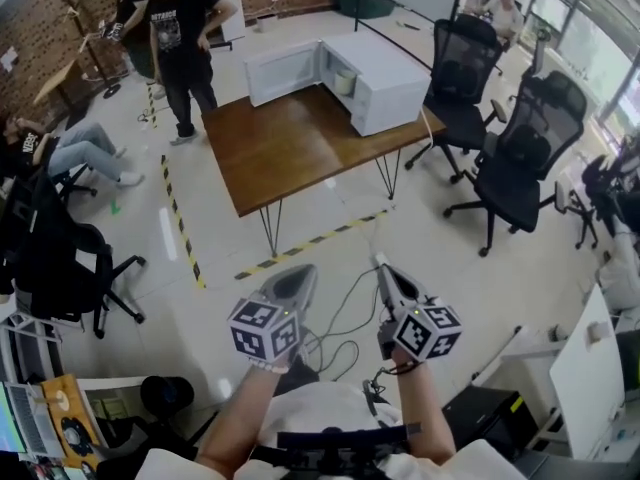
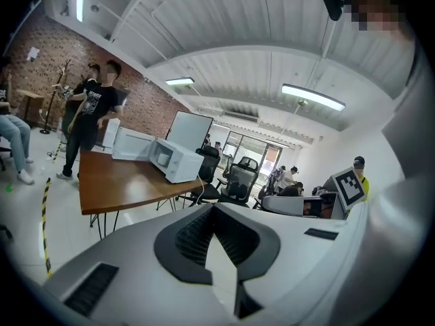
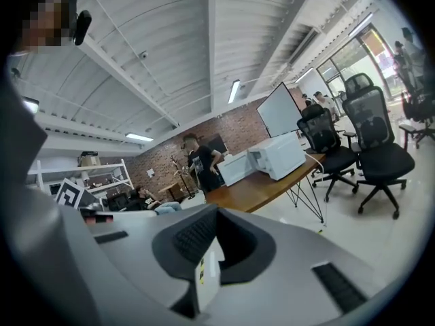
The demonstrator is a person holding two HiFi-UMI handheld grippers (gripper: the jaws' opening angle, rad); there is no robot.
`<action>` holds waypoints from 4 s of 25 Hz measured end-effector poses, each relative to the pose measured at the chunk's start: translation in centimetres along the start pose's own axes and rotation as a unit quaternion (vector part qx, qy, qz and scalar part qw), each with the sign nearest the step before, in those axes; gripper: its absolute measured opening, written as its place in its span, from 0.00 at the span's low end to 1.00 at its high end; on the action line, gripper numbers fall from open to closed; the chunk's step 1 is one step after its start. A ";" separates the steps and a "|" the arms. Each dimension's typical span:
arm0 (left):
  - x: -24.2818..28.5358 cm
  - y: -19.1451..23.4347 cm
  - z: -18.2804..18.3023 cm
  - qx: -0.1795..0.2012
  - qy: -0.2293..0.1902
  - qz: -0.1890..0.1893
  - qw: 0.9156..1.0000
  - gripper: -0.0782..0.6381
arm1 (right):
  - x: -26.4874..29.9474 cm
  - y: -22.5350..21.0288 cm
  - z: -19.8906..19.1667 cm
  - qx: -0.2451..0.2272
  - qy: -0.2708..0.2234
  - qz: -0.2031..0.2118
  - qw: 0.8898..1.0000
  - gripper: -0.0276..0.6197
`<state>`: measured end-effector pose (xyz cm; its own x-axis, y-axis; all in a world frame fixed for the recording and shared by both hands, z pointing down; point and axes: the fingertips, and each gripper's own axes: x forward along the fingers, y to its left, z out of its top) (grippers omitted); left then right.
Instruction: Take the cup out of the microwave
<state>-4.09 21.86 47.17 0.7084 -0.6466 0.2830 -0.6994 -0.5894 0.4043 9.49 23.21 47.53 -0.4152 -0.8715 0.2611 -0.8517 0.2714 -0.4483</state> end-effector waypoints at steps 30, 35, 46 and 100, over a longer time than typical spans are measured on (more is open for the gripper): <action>16.1 18.5 10.8 0.000 0.004 0.019 1.000 0.11 | 25.4 -5.5 9.0 -0.016 0.014 0.009 1.000 0.05; 21.8 19.7 13.8 0.003 -0.002 0.027 1.000 0.11 | 28.6 -8.6 13.6 -0.013 -0.004 0.037 0.999 0.05; 31.7 20.1 15.7 0.003 0.006 0.035 0.999 0.11 | 32.9 -16.0 16.7 0.010 0.007 0.062 0.998 0.05; 70.3 41.4 20.9 0.144 0.102 -0.009 0.984 0.84 | 55.3 -23.6 31.9 -0.038 0.026 0.001 0.999 0.05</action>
<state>14.78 -58.06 65.60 0.7041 -0.5416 0.4592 -0.6641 -0.7312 0.1559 16.89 -44.40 45.29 -0.4318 -0.8487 0.3054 -0.8715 0.3053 -0.3837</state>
